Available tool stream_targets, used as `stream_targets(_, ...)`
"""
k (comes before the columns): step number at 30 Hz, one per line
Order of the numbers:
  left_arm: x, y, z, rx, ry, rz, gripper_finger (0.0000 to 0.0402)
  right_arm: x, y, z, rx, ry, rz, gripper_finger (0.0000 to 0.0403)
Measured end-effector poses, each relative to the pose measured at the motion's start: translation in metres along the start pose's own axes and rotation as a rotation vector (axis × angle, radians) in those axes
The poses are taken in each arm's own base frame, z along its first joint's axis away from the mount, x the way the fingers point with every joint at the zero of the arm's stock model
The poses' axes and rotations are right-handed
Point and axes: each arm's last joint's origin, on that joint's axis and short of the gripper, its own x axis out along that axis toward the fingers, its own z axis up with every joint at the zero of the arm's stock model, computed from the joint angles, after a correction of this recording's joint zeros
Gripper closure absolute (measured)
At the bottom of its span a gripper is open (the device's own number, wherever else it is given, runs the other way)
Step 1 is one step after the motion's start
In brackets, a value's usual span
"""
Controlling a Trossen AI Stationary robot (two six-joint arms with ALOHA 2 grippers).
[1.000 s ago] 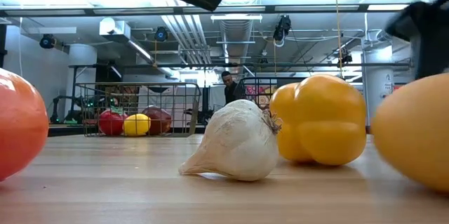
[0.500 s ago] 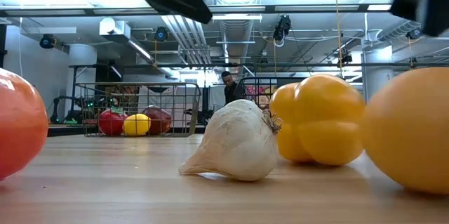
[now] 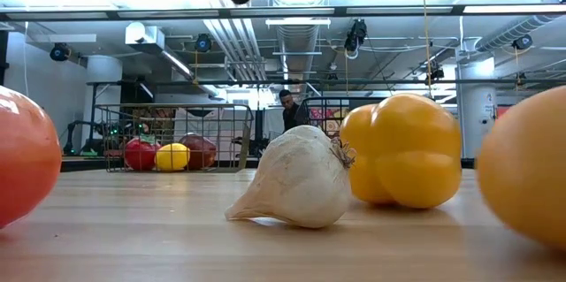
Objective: Sort produce into baskets
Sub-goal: Put the lemon into the gold wire basket
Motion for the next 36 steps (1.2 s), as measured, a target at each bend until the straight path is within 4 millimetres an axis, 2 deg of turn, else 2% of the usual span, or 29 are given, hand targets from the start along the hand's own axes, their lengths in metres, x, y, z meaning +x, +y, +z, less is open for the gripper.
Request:
stream_targets(5, 0.013, -0.008, 0.014, 0.004, 0.06, 0.021, 0.0288, 0.015, 0.002, -0.001, -0.363, 0.009, -0.101, 0.0145)
stream_targets(14, 0.026, -0.025, 0.024, -0.028, 0.188, 0.13, 0.0288, 0.053, -0.003, 0.009, -0.616, 0.01, -0.293, 0.0076)
stream_targets(18, 0.023, -0.033, 0.03, -0.053, 0.179, 0.153, 0.0288, 0.066, -0.009, 0.013, -0.576, 0.014, -0.336, 0.0062)
stream_targets(25, 0.008, -0.044, 0.034, -0.066, 0.177, 0.252, 0.0288, 0.09, -0.019, 0.014, -0.53, 0.026, -0.357, 0.0065)
stream_targets(29, 0.0, -0.044, 0.036, -0.075, 0.196, 0.309, 0.0287, 0.105, -0.018, 0.013, -0.487, 0.004, -0.329, 0.007)
stream_targets(33, -0.003, -0.043, 0.041, -0.096, 0.185, 0.334, 0.0287, 0.111, -0.023, 0.015, -0.395, -0.02, -0.355, 0.0076)
stream_targets(36, -0.004, -0.043, 0.042, -0.091, 0.174, 0.354, 0.0287, 0.115, -0.024, 0.015, -0.389, -0.03, -0.357, 0.008)
